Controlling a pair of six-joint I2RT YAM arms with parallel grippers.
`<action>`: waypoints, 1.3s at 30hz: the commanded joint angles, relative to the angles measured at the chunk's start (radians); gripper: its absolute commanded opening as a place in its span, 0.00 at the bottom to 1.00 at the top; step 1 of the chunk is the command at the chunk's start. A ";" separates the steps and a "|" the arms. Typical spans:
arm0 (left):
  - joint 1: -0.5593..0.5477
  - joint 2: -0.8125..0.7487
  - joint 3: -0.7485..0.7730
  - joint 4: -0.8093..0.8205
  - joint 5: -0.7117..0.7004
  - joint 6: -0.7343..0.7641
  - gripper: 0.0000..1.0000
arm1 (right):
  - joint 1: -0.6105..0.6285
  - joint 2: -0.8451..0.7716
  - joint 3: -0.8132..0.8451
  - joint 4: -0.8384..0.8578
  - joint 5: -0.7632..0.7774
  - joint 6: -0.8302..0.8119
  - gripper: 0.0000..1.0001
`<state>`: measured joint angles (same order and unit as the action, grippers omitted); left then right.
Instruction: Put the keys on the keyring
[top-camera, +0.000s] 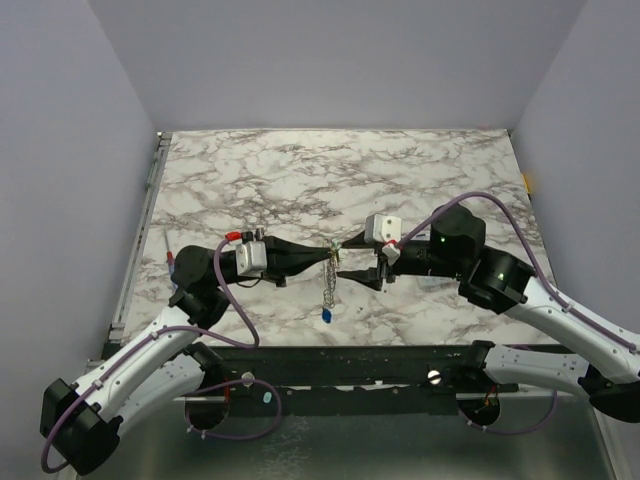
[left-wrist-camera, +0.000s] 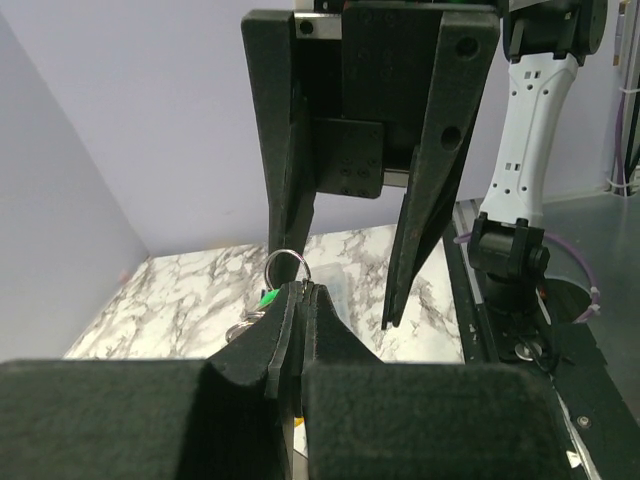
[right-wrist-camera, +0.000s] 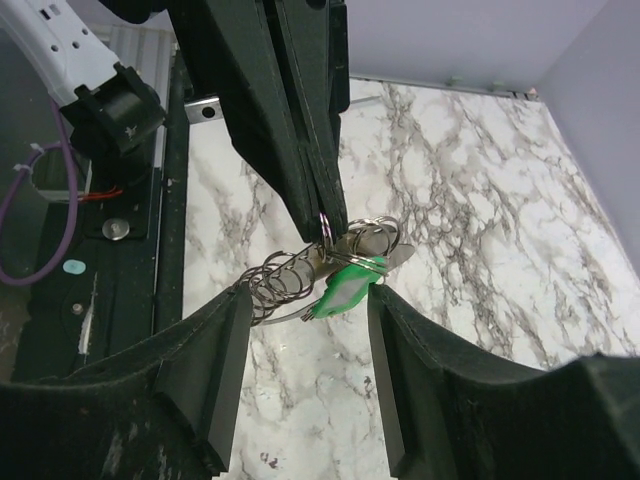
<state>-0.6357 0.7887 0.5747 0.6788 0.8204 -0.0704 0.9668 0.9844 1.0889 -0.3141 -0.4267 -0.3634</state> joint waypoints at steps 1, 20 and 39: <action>0.005 0.001 -0.009 0.051 0.022 -0.015 0.00 | 0.004 -0.008 0.060 -0.026 0.027 -0.038 0.59; 0.007 0.013 -0.008 0.052 0.045 -0.028 0.00 | 0.005 0.067 0.125 -0.039 -0.055 -0.103 0.54; 0.021 0.028 -0.026 0.214 -0.041 -0.157 0.00 | 0.005 0.053 0.057 -0.007 -0.042 -0.063 0.30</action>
<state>-0.6250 0.8085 0.5598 0.7757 0.8364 -0.1684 0.9672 1.0534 1.1660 -0.3401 -0.4606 -0.4442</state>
